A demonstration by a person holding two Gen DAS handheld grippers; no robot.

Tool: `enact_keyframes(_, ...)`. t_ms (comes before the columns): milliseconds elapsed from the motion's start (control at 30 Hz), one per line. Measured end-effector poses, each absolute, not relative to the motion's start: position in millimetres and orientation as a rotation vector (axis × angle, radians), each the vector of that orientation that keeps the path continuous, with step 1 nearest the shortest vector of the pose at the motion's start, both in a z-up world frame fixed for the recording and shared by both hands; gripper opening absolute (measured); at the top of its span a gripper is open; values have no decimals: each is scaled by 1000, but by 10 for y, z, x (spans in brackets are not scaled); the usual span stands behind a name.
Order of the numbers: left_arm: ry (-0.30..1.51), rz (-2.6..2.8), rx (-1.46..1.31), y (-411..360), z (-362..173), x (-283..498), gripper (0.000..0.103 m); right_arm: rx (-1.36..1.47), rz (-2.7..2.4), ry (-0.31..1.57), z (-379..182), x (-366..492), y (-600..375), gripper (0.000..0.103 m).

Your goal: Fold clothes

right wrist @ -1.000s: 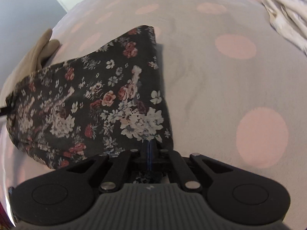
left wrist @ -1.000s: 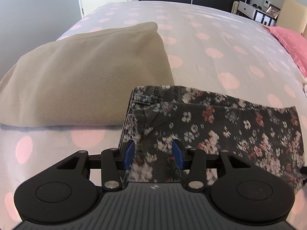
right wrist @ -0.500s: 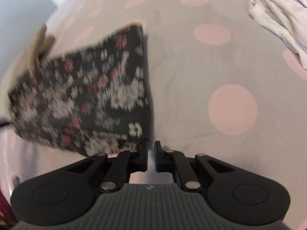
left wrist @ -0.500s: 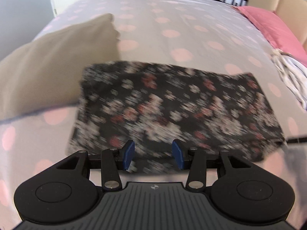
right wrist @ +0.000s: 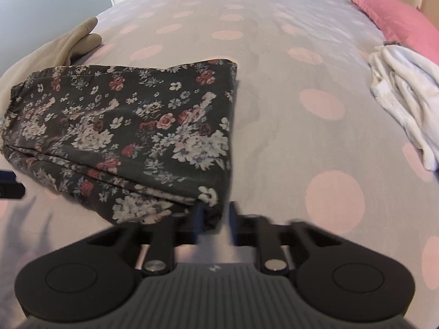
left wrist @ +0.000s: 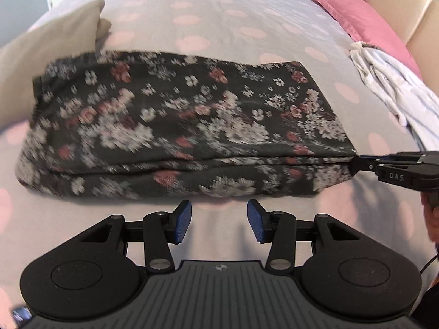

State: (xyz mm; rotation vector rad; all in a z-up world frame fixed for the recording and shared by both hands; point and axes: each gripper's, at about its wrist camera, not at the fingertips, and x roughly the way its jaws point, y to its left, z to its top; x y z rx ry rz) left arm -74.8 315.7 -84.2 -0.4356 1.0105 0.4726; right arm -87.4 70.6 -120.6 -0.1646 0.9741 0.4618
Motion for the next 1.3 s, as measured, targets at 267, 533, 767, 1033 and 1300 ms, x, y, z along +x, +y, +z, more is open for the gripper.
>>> enact_keyframes(267,1022,547,-455,2850,-1057,-790,43,-127,408,1077,-1164,-879,508,8)
enact_keyframes(533,1044,612,-462,2737,-1253,-823,42,233,384,1116,-1084,-575,260,34)
enact_keyframes(767,1091,601,-470,2824,-1265,-792,42,206,392,1175,-1357,-462,531,38)
enact_keyframes(1033,1120,625,-494,2847,-1261,-713,43,182,415,1168,-1409,-395,637,24)
enact_keyframes(1300,1122,645,-483,2755,-1187,-808,43,208,442,1091,-1054,-579,539,11)
